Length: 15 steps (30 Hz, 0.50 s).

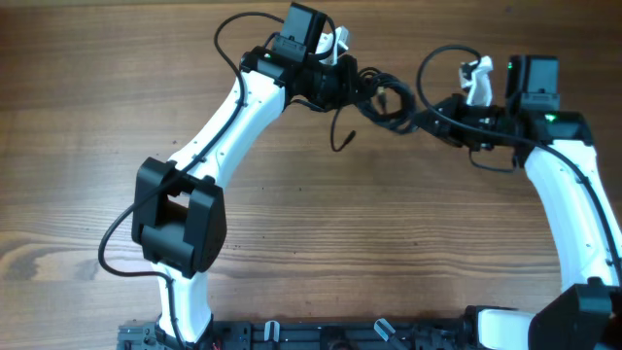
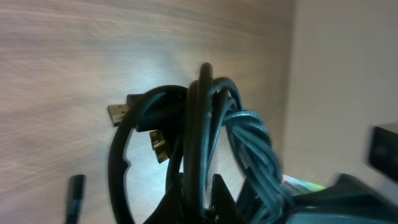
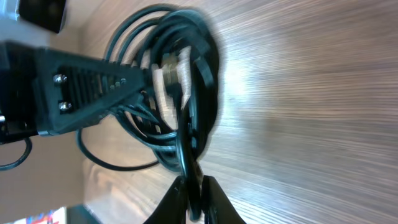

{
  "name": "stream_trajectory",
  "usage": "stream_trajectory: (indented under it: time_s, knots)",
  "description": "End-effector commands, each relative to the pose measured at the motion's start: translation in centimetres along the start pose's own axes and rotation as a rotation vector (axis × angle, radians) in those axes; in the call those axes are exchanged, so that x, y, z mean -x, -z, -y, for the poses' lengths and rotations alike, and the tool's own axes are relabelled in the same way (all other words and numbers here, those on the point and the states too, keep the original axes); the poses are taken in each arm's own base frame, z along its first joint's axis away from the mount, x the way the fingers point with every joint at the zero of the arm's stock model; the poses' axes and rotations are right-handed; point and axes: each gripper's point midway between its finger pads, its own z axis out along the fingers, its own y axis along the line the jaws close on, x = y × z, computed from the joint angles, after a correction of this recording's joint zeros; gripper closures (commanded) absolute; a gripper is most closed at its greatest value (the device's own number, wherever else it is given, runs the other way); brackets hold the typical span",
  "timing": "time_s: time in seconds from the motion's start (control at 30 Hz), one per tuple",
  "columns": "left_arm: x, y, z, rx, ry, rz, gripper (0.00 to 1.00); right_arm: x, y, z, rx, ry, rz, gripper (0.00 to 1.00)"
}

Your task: Untangle cables

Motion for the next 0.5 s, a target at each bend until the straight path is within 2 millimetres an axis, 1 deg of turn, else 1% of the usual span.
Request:
stream_trajectory:
  time_s: [0.0,0.1,0.13,0.17,0.2,0.23,0.27,0.3,0.33,0.37,0.43,0.47]
  knots:
    - [0.9,1.4,-2.2,0.077,-0.141,0.032,0.96,0.6,1.7,1.8,-0.133,-0.01,0.053,0.96]
    - [0.3,1.3,-2.8,0.115,-0.175,0.013,0.76,-0.2,1.0,1.0,-0.123,0.005,0.022,0.96]
    - [0.5,1.4,-2.9,0.116,-0.186,0.018,0.65,-0.4,0.8,0.7,-0.119,0.001,0.017,0.96]
    - [1.3,2.1,-3.1,0.115,-0.196,0.038,0.55,-0.6,0.7,0.4,-0.115,0.002,0.009,0.96]
    - [2.2,3.1,-3.0,0.11,-0.193,0.063,0.5,-0.8,0.7,0.4,-0.109,-0.001,0.004,0.96]
    - [3.2,4.6,-2.8,0.095,-0.189,0.094,0.48,-0.9,0.6,0.1,-0.096,-0.001,-0.003,0.96]
    - [4.3,6.5,-2.6,0.077,-0.187,0.133,0.44,-1.0,0.6,-0.4,-0.065,-0.001,-0.011,0.96]
    - [5.1,8.1,-2.7,0.075,-0.181,0.167,0.44,-1.1,0.6,-1.4,-0.006,0.015,-0.022,0.96]
    - [5.4,9.3,-2.9,0.077,-0.171,0.185,0.44,-1.2,0.6,-2.0,0.021,0.026,-0.028,0.96]
    - [5.2,10.0,-3.2,0.075,-0.151,0.179,0.44,-1.1,0.7,-2.0,0.021,0.026,-0.028,0.96]
    - [4.2,10.0,-3.8,0.092,-0.12,0.14,0.44,-1.1,0.7,-2.0,0.021,0.018,-0.028,0.96]
    - [3.8,9.7,-3.9,0.098,-0.136,0.124,0.44,-1.1,0.7,-2.0,0.019,0.019,-0.028,0.96]
